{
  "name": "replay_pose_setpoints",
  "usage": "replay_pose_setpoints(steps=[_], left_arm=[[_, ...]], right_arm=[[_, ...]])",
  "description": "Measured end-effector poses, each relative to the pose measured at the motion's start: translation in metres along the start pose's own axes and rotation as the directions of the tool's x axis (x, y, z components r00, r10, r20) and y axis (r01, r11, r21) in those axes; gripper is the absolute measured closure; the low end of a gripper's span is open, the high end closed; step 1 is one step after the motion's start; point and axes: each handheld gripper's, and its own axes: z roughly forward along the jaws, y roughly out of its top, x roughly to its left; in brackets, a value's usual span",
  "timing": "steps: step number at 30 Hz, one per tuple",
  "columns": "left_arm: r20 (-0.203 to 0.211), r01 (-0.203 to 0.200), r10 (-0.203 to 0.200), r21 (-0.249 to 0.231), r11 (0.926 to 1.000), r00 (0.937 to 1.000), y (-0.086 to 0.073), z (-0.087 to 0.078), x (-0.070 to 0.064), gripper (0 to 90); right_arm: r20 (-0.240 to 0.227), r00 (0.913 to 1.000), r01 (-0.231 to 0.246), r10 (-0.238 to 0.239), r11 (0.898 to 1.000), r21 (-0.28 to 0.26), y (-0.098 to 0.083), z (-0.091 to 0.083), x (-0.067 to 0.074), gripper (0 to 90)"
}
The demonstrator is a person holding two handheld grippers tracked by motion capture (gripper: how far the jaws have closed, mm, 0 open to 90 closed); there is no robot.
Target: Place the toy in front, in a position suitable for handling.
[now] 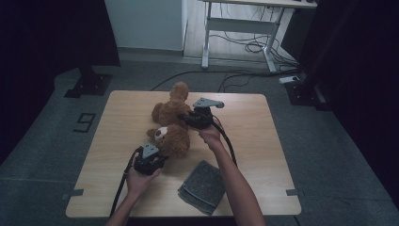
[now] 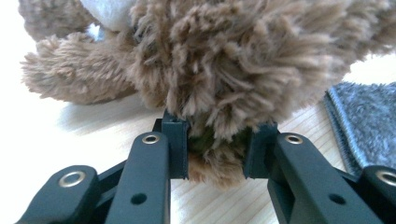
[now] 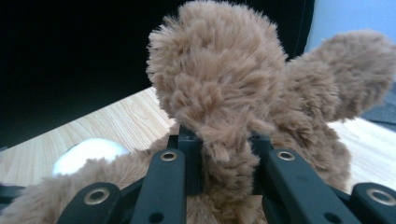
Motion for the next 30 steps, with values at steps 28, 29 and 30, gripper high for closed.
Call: replay_pose_setpoints(steps=[28, 29, 30], left_arm=[[0.012, -0.014, 0.014, 0.003, 0.9999, 0.9998, 0.028, 0.005, 0.012, 71.4], [0.013, -0.014, 0.014, 0.003, 0.9999, 0.9998, 0.029, 0.005, 0.012, 71.6], [0.012, -0.016, 0.016, 0.004, 0.9999, 0.9998, 0.030, 0.006, 0.013, 71.9]], right_arm=[[0.012, 0.9995, 0.032, -0.031, 0.995, -0.095, 0.012, -0.050, 0.011, 75.6], [0.011, 0.9995, 0.030, -0.029, 0.995, -0.095, 0.011, -0.051, 0.011, 75.6], [0.012, 0.9995, 0.031, -0.030, 0.995, -0.096, 0.011, -0.052, 0.011, 75.6]])
